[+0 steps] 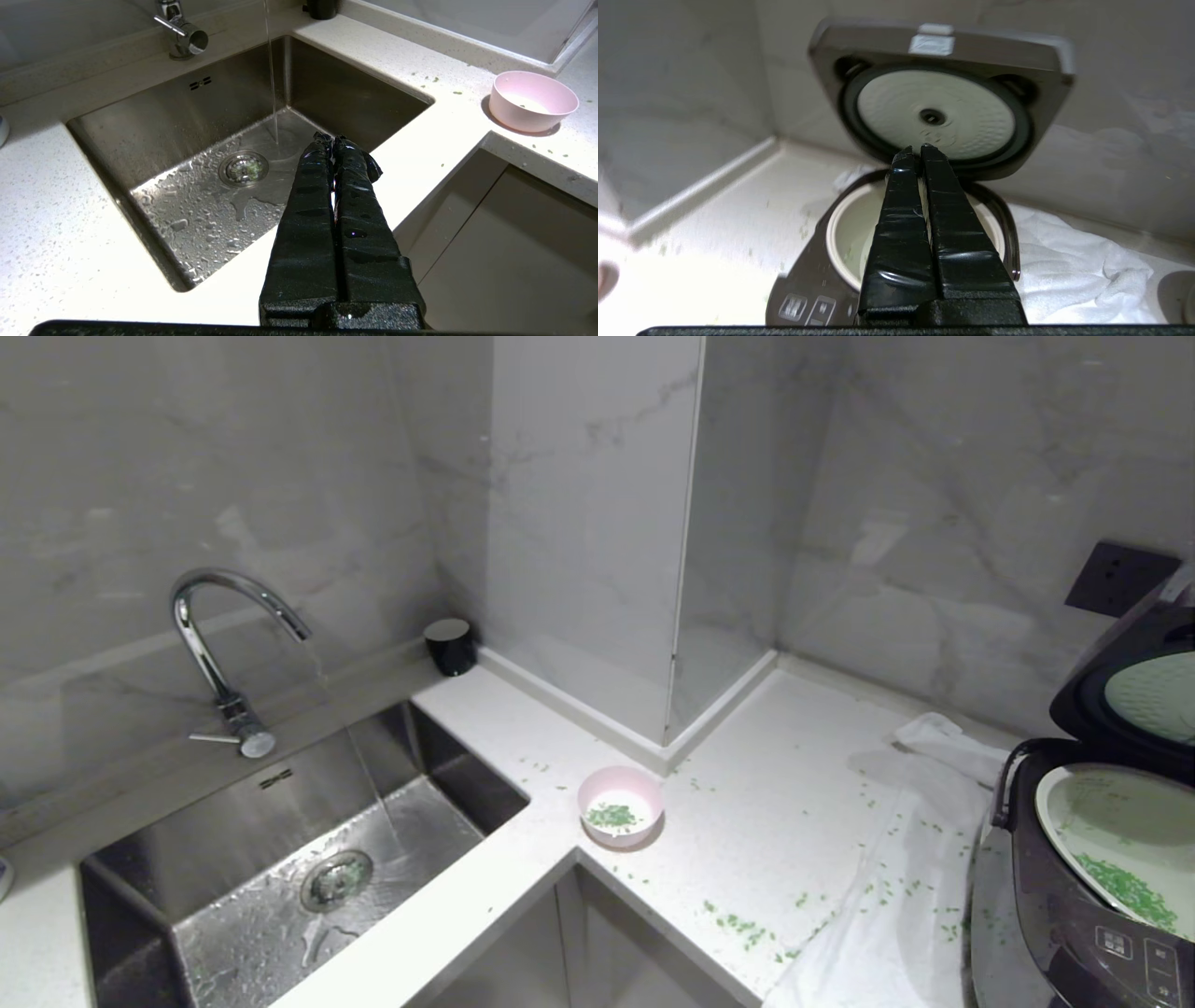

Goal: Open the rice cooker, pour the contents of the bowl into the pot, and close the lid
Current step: Pick up the bowl on the table

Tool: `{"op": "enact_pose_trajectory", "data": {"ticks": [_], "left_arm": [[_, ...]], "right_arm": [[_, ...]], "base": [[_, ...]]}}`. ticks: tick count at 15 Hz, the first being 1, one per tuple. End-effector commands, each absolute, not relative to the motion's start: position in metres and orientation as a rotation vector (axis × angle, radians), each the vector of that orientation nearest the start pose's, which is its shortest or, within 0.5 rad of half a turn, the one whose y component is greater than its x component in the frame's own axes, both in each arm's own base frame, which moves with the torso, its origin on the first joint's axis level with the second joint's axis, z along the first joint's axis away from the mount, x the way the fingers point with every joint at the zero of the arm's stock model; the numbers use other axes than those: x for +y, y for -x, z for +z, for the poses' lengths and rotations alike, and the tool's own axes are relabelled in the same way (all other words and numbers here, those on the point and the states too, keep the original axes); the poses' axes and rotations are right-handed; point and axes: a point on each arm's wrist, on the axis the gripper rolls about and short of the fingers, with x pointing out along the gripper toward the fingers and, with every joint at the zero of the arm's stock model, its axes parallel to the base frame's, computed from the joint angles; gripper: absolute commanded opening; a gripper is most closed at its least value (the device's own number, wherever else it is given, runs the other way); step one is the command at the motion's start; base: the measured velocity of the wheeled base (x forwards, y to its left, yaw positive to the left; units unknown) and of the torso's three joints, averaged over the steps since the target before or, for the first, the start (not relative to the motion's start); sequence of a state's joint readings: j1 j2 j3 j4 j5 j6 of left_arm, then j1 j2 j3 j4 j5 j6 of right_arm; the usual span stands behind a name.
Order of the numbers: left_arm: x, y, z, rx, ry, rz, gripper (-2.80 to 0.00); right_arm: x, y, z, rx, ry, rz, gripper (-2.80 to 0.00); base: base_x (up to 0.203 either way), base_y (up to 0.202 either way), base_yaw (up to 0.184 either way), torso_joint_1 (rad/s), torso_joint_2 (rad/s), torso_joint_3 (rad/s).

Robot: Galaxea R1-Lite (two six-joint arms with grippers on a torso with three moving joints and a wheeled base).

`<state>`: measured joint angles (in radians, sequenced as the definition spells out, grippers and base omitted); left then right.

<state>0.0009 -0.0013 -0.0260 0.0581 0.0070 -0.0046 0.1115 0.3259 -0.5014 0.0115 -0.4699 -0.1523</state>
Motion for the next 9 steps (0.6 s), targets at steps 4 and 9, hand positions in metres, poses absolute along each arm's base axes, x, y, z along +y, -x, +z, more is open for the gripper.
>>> {"op": "enact_pose_trajectory", "data": {"ticks": [4,9], "left_arm": [[0.000,0.025,0.077,0.029,0.005,0.009,-2.80],[0.000,0.025,0.077,0.029,0.003,0.011,-2.80]], "right_arm": [[-0.009,0.038,0.206,-0.175,0.134,-0.482,-2.80],[-0.003,0.051,0.143,-0.205,0.182,-0.164,-2.80]], "base": [[0.000,0.000,0.000,0.000,0.00,0.000],[0.000,0.000,0.000,0.000,0.00,0.000]]}}
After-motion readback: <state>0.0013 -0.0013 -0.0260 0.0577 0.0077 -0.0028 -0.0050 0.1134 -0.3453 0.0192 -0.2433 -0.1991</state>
